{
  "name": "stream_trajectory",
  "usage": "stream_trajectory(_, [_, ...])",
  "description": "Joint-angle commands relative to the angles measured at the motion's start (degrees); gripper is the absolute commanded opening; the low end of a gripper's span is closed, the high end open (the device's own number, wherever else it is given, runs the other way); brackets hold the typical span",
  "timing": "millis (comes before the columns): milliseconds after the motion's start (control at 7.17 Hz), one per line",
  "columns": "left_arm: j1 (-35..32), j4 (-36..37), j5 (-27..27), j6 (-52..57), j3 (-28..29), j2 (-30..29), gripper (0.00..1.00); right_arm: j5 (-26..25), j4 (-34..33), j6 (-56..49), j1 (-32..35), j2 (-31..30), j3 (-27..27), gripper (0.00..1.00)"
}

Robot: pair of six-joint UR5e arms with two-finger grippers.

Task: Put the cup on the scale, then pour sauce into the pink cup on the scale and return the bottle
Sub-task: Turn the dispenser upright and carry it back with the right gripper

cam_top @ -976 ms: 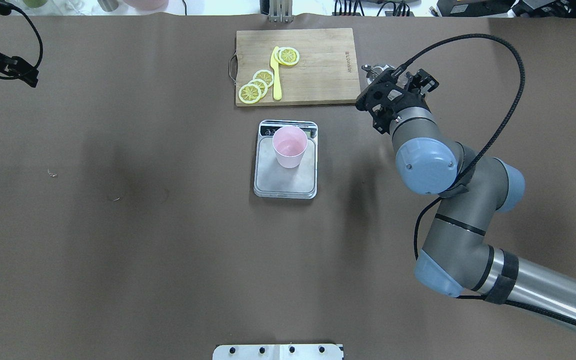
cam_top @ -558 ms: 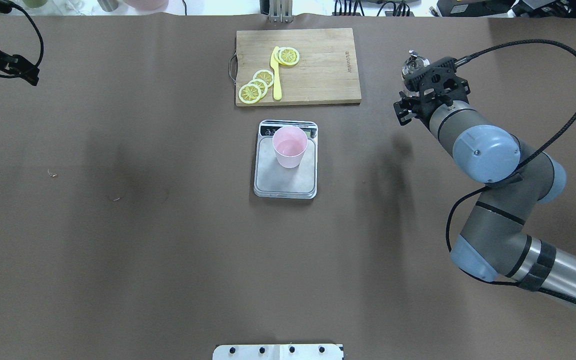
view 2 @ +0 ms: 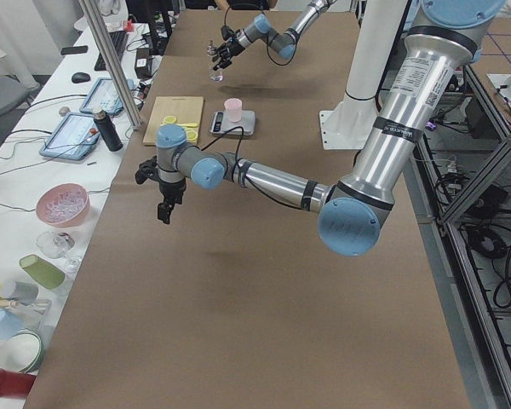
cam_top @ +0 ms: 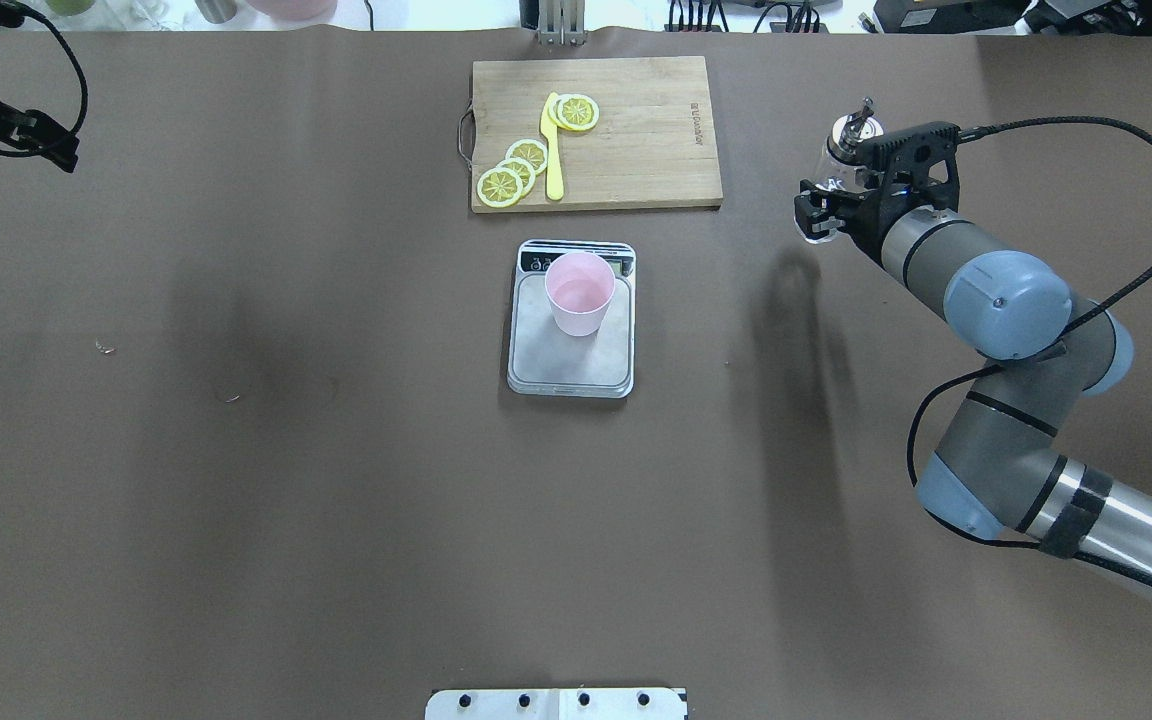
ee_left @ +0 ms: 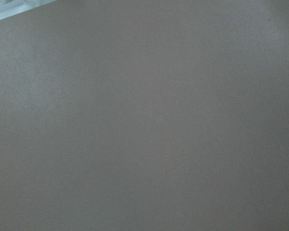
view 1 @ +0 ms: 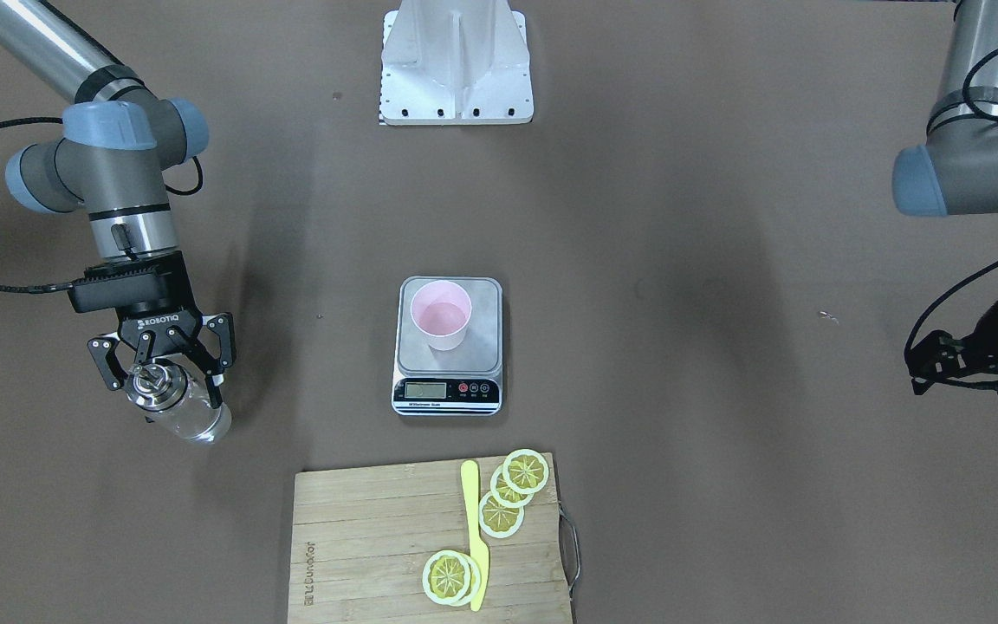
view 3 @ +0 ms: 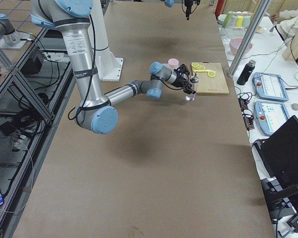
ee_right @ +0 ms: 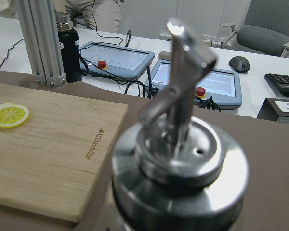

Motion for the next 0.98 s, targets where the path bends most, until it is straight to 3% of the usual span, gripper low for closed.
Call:
stream_trajectory(0, [0.0, 0.0, 0.0, 0.0, 0.1, 0.0, 0.99, 0.8, 2.1, 0.6, 0.5, 0.0, -2.4, 0.00])
stream_trajectory(837, [0.0, 0.0, 0.0, 0.0, 0.1, 0.0, 0.99, 2.4, 1.9, 1.0, 1.4, 0.1, -4.3, 0.00])
